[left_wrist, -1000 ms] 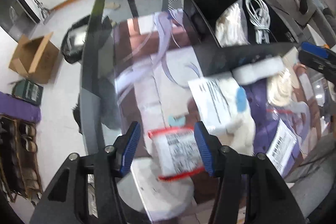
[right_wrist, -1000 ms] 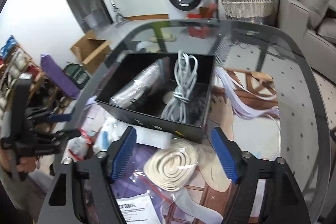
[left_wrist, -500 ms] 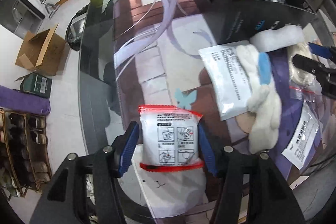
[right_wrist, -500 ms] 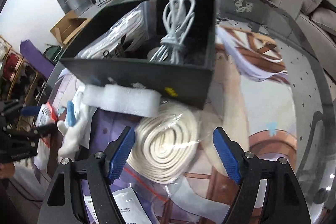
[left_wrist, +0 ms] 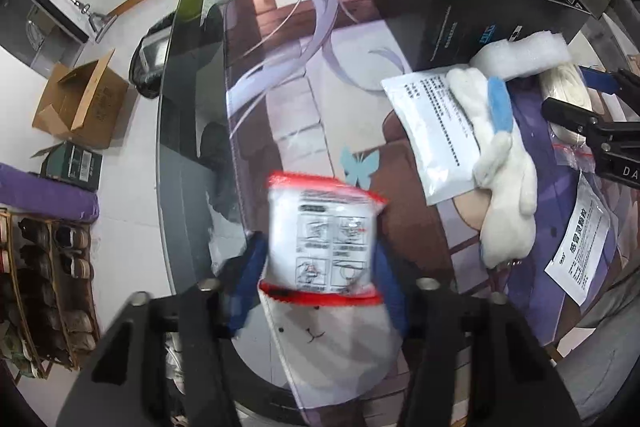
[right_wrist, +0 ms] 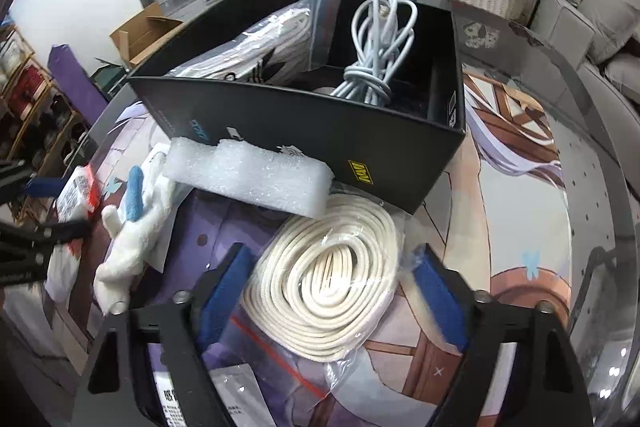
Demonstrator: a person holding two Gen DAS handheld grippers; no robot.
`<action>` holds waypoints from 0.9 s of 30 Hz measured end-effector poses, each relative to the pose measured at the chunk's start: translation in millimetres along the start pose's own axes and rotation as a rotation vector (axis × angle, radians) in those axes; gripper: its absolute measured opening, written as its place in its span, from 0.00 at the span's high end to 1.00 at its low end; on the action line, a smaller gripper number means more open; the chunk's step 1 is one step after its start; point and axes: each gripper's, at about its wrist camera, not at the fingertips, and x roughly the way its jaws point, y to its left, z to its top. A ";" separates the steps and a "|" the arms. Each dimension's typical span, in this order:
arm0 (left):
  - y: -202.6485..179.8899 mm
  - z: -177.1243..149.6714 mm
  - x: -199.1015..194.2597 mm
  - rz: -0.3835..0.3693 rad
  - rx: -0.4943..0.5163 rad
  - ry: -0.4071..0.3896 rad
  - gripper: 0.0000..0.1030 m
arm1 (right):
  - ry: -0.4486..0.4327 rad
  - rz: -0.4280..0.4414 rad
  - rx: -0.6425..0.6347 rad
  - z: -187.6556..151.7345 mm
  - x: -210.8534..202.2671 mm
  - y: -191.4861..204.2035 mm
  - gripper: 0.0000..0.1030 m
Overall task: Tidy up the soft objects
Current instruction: 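Grasp the red-white medicine packet with left tool while right tool grasps cream rope bag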
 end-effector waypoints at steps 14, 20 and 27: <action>-21.1 25.8 -26.2 -0.035 -0.022 -0.123 0.58 | -0.018 0.042 -0.103 -27.1 -34.1 -34.3 0.61; -23.3 28.3 -7.2 0.002 -0.017 -0.069 0.54 | -0.005 0.053 -0.115 -32.2 -37.8 -31.4 0.53; -19.8 25.0 -2.2 0.015 -0.012 -0.064 0.45 | 0.020 0.013 -0.064 -33.6 -43.5 -38.6 0.27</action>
